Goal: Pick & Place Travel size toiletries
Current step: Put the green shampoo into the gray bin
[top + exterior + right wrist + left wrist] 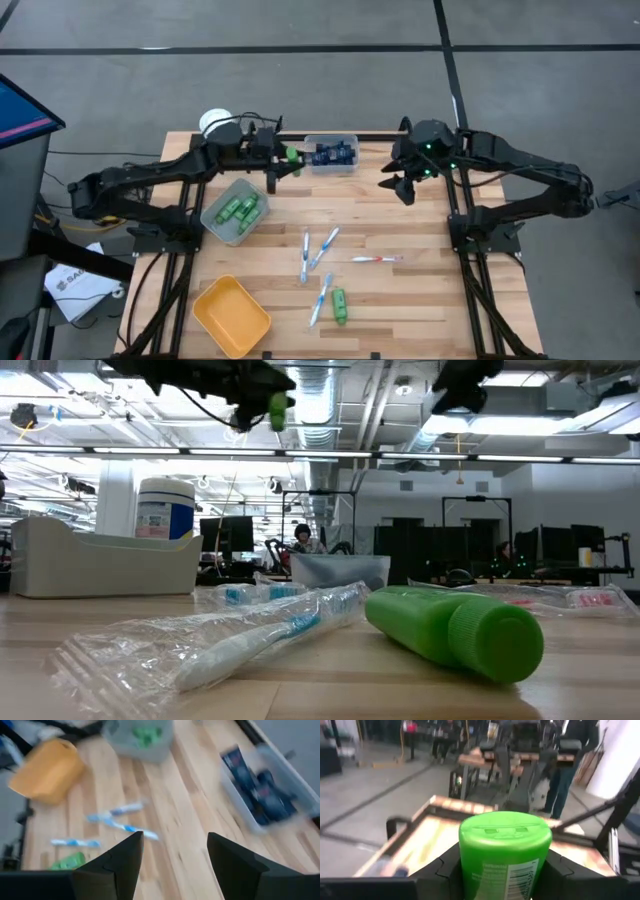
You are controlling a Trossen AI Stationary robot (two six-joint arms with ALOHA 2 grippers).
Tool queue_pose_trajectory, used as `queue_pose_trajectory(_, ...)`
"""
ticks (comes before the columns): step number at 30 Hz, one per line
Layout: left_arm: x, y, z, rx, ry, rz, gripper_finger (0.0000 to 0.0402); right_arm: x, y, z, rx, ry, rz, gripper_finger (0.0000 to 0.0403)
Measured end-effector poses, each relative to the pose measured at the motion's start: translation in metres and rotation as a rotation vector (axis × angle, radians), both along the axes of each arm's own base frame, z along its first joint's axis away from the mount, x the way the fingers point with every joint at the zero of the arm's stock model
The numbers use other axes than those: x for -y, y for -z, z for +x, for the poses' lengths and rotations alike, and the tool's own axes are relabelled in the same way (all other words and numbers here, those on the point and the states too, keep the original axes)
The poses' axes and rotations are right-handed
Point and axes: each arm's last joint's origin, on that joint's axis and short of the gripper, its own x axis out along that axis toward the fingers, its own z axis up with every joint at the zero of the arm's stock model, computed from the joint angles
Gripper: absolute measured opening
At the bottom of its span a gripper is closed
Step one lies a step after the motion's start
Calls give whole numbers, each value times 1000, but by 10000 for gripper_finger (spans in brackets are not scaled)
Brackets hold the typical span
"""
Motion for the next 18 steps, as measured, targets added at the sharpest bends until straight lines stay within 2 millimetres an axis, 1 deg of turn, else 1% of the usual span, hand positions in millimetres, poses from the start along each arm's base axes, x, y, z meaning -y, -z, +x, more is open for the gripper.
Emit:
queue_pose_trajectory(4, 7, 3, -16, -125, -31, -47, 152, 1, 13, 0, -89, 29, 13, 207)
queue_pose_trajectory(7, 12, 8, -27, -206, -66, -96, 156, 2, 28, 2, -139, 47, 42, 204)
queue_pose_trajectory(11, 16, 22, -41, -303, -124, -189, 155, 2, 54, 4, -222, 69, 83, 200)
queue_pose_trajectory(15, 19, 43, -51, -373, -181, -289, 153, 0, 80, 7, -277, 82, 114, 198)
queue_pose_trajectory(18, 21, 61, -56, -406, -227, -350, 158, 0, 94, 9, -278, 96, 129, 198)
